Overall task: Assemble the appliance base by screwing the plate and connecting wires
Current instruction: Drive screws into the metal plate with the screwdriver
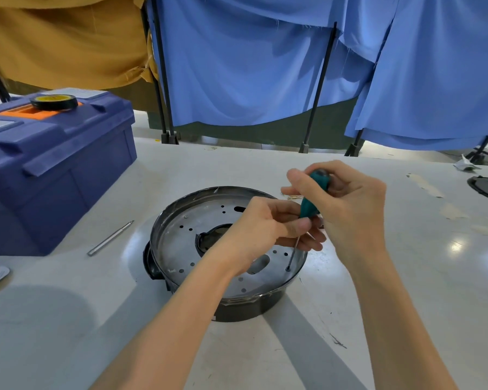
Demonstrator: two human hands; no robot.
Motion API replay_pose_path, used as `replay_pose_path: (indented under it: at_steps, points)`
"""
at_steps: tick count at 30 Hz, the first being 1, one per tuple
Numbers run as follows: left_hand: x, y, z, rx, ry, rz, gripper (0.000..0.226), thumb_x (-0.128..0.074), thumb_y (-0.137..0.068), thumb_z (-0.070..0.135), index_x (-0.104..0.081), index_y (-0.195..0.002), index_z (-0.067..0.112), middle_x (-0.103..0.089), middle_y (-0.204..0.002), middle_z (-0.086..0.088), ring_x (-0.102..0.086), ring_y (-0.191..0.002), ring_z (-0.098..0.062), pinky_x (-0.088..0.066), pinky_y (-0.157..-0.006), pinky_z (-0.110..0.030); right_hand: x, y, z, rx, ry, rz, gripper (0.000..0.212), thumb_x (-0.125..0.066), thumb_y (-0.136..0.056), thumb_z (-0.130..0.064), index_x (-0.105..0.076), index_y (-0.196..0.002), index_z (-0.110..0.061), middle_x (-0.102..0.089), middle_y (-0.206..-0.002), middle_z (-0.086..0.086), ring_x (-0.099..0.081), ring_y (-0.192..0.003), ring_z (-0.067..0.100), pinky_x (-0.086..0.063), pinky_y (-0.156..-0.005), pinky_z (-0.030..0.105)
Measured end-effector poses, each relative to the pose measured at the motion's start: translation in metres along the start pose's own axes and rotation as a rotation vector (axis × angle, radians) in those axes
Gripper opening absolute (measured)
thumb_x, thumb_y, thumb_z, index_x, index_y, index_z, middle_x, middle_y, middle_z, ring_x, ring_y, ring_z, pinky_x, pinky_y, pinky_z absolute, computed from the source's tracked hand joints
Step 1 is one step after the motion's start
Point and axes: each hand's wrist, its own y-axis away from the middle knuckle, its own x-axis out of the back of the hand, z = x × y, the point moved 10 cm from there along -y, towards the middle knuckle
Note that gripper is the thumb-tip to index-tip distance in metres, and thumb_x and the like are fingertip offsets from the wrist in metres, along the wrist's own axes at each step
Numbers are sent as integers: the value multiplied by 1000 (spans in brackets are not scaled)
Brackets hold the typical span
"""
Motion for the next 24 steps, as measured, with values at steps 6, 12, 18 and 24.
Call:
replay_pose_path:
  at_steps: [6, 12, 18, 24]
  points:
    - [5, 5, 1, -20, 73, -8, 16, -56, -95, 5, -71, -100, 7, -75, -97, -14, -72, -93, -33, -57, -88, -41, -14, 4, 1, -57, -202, -270, 29, -67, -82, -27, -69, -107, -13, -76, -98, 2, -75, -90, 21, -60, -74, 27]
    - [6, 3, 5, -41, 14, 82, 10, -64, -90, 12, -70, -99, 9, -76, -91, -10, -74, -82, -25, -58, -71, -23, -3, 8, -1, 25, 133, 144, 12, -78, -83, -25, -73, -90, -17, -74, -79, -1, -74, -71, 15, -62, -69, 32]
    - [2, 2, 2, 6, 20, -6, 18, -52, -98, 8, -69, -98, 7, -75, -90, -13, -73, -85, -33, -59, -83, -35, -9, 1, 9, -127, -99, -123, 31, -70, -80, -38, -71, -105, -19, -77, -94, -5, -75, -83, 17, -61, -70, 27]
    - [4, 3, 2, -7, 33, 8, 15, -54, -97, 8, -68, -102, 8, -76, -95, -9, -73, -89, -28, -59, -80, -31, -5, 1, -3, -45, -134, -110, 22, -68, -80, -27, -72, -99, -17, -76, -89, -4, -75, -84, 14, -57, -68, 18]
